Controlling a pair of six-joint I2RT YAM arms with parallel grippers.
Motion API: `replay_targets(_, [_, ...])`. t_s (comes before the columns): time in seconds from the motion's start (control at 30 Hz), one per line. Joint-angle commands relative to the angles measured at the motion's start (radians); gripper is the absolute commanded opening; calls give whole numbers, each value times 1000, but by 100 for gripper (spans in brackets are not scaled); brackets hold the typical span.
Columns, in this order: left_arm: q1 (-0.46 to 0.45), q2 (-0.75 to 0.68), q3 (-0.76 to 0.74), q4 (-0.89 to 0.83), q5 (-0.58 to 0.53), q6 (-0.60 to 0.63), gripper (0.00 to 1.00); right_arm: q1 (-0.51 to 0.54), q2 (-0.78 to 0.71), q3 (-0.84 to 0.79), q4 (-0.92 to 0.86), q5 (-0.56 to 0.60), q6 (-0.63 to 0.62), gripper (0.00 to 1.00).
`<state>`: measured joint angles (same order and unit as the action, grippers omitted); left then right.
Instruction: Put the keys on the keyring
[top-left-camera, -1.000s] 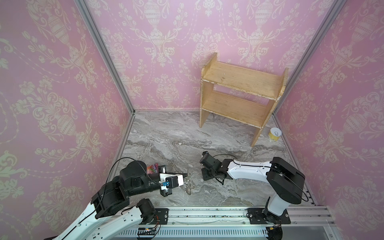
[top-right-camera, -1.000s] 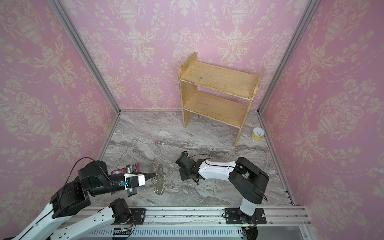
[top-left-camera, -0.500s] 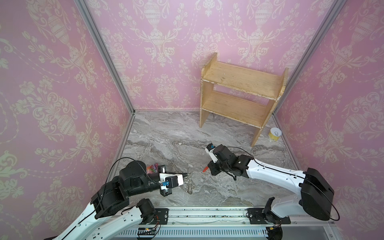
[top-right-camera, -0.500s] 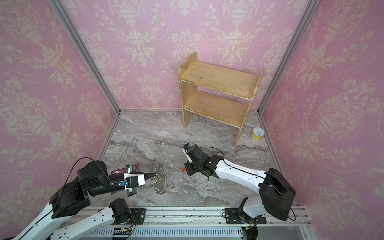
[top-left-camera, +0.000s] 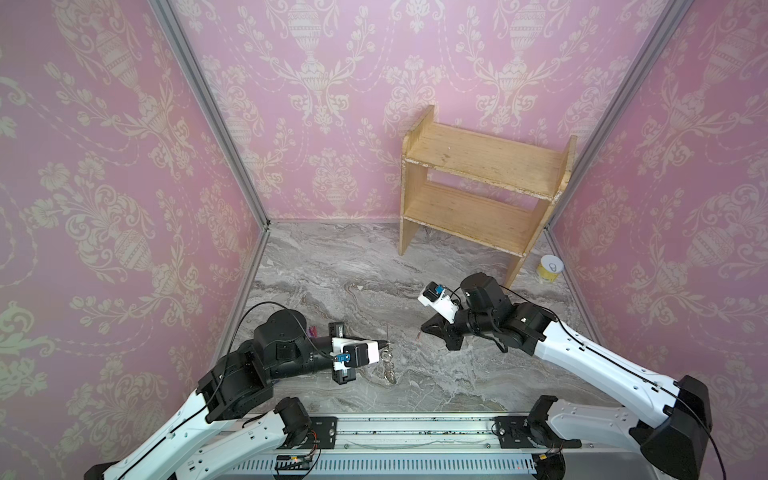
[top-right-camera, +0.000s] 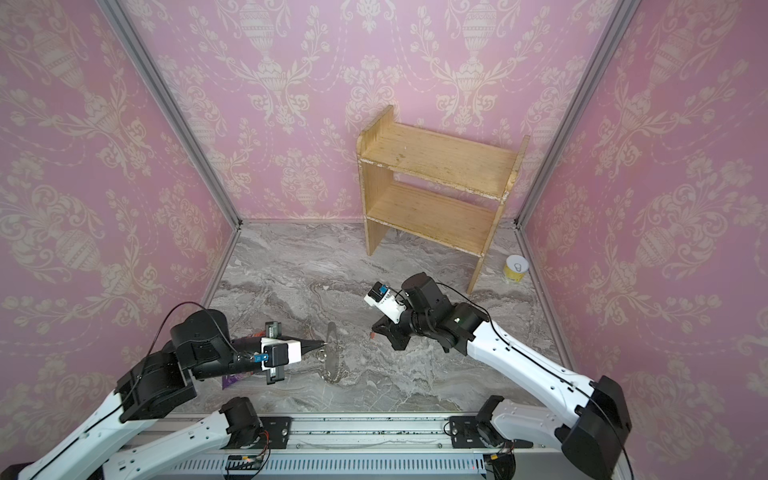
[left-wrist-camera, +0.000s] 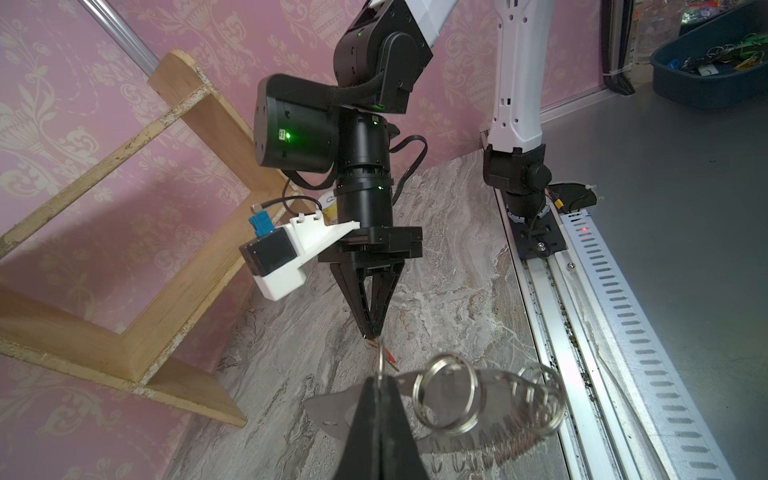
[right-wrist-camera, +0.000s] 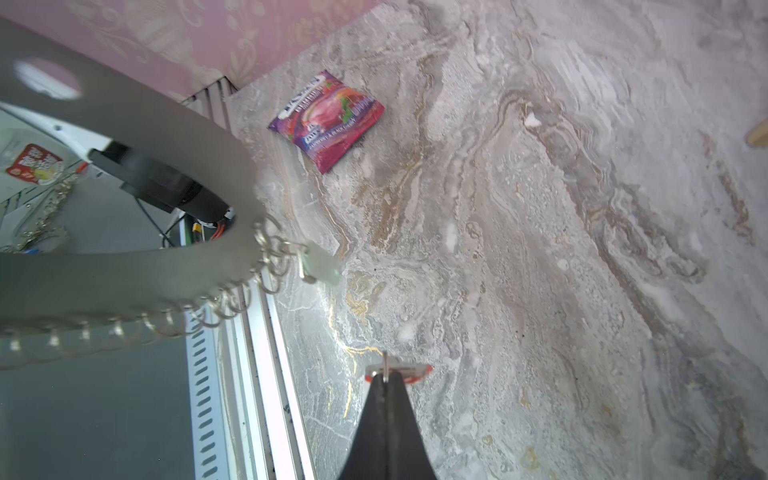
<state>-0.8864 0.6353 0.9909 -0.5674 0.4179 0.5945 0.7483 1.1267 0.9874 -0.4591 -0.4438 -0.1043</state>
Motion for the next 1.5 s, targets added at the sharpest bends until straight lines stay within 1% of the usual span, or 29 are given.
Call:
replay_targets(0.0, [7, 23, 53, 90, 68, 26, 0, -3, -69, 78, -25, -87, -103, 0])
replay_targets(0.23, [7, 112, 81, 151, 119, 58, 0, -3, -118, 232, -109, -109, -176, 0])
replay_targets(0.37, [7, 158, 83, 178, 147, 75, 0, -3, -146, 277, -161, -126, -218, 0])
replay_targets(0.5, [7, 181, 74, 195, 154, 109, 0, -2, -185, 287, -186, -127, -245, 0])
replay_targets(0.6, [7, 186, 59, 239, 151, 115, 0, -2, -203, 281, -188, -133, -260, 0])
replay_targets(0.7, [7, 210, 63, 242, 145, 125, 0, 2, -213, 276, -190, -135, -276, 0])
replay_targets(0.77, [7, 231, 71, 232, 143, 130, 0, 17, -217, 273, -193, -120, -290, 0])
replay_targets(0.93, [7, 263, 88, 215, 146, 135, 0, 104, -217, 282, -226, -15, -349, 0])
replay_targets(1.1, [7, 271, 100, 205, 137, 139, 0, 168, -213, 305, -269, 55, -387, 0])
replay_targets(1.23, [7, 277, 105, 201, 138, 140, 0, 197, -215, 297, -271, 114, -403, 0])
replay_targets(1.47, [7, 279, 104, 199, 146, 138, 0, 219, -218, 278, -227, 150, -414, 0])
